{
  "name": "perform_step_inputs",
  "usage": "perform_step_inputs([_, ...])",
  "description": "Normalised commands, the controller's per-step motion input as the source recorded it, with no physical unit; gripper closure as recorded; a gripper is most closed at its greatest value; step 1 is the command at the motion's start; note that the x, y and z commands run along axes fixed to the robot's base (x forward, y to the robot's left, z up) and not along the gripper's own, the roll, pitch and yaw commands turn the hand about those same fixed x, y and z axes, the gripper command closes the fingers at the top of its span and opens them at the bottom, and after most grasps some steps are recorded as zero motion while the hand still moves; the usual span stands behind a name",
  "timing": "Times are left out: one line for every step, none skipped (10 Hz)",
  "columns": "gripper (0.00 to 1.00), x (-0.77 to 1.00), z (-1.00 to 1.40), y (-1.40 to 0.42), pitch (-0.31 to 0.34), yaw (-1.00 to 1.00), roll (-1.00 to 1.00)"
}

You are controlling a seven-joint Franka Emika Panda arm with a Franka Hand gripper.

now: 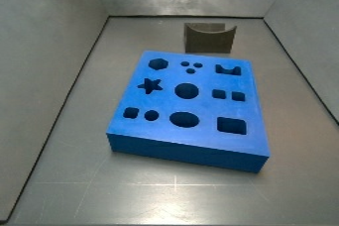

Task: Pick up the rectangle object. Move up. Place the rectangle object on the fixture. Regrasp the rectangle object. Move to above the board. Insert the rectangle object.
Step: Place the rectangle object on the fixture.

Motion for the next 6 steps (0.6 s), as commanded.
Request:
perform_step_inputs([1.00,1.00,0.32,0.08,0.131,-0.06,-0.14])
perform_step_inputs([1.00,1.00,0.28,0.07,0.137,-0.06,-0.15])
perform_step_inputs([1.00,1.00,0.18,0.06,0.148,-0.06,-0.15])
perform_step_inputs([1.00,1.00,0.15,0.06,0.147,-0.06,-0.15])
perform_step_inputs([1.00,1.00,0.12,0.05,0.150,-0.06,-0.15])
perform_step_inputs([1.00,1.00,0.08,0.04,0.156,-0.05,-0.15])
